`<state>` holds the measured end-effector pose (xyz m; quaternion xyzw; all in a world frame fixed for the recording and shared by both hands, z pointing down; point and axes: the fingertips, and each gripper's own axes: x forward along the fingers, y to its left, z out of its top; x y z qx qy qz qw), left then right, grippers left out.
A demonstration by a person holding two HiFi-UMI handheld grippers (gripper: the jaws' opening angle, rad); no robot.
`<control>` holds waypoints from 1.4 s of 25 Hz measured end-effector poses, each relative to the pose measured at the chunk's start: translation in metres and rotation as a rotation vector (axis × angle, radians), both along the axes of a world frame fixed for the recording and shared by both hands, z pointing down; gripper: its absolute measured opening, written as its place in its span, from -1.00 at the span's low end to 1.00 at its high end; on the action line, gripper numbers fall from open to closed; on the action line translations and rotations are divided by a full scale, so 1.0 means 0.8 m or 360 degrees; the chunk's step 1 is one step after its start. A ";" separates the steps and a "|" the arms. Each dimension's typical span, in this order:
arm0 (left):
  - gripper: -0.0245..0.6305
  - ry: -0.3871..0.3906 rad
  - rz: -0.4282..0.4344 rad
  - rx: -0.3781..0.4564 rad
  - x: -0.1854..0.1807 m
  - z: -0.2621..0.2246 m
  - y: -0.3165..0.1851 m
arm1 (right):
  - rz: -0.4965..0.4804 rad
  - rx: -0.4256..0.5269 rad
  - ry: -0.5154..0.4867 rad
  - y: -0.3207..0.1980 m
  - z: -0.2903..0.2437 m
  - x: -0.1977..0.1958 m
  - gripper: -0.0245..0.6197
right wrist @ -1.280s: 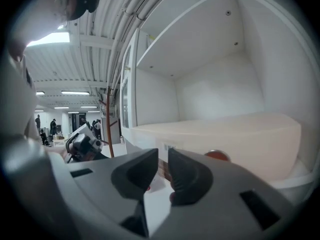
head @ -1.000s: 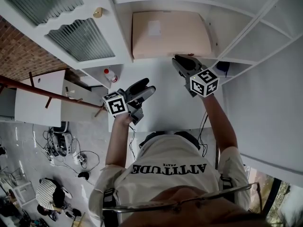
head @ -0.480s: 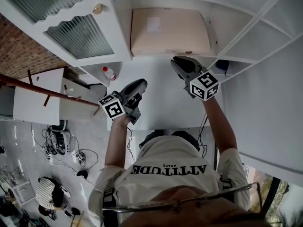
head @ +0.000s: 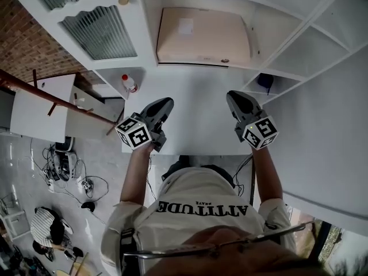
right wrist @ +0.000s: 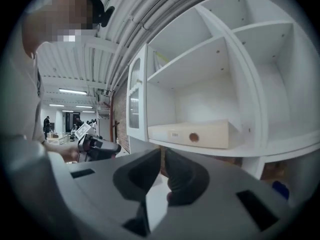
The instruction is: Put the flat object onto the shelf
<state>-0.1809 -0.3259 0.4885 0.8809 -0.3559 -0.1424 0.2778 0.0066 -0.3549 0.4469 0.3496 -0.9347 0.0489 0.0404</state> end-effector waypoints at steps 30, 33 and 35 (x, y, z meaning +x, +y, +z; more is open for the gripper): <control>-0.85 -0.0495 -0.0659 0.0102 0.055 0.017 0.244 | 0.0248 0.0008 -0.0014 0.204 0.036 0.249 -0.83; -0.85 -0.0489 -0.0703 0.0092 0.053 0.016 0.266 | 0.0238 0.0003 0.0004 0.212 0.043 0.247 -0.83; -0.85 -0.0497 -0.0722 0.0084 0.050 0.017 0.280 | 0.0247 0.0003 0.0008 0.216 0.047 0.243 -0.83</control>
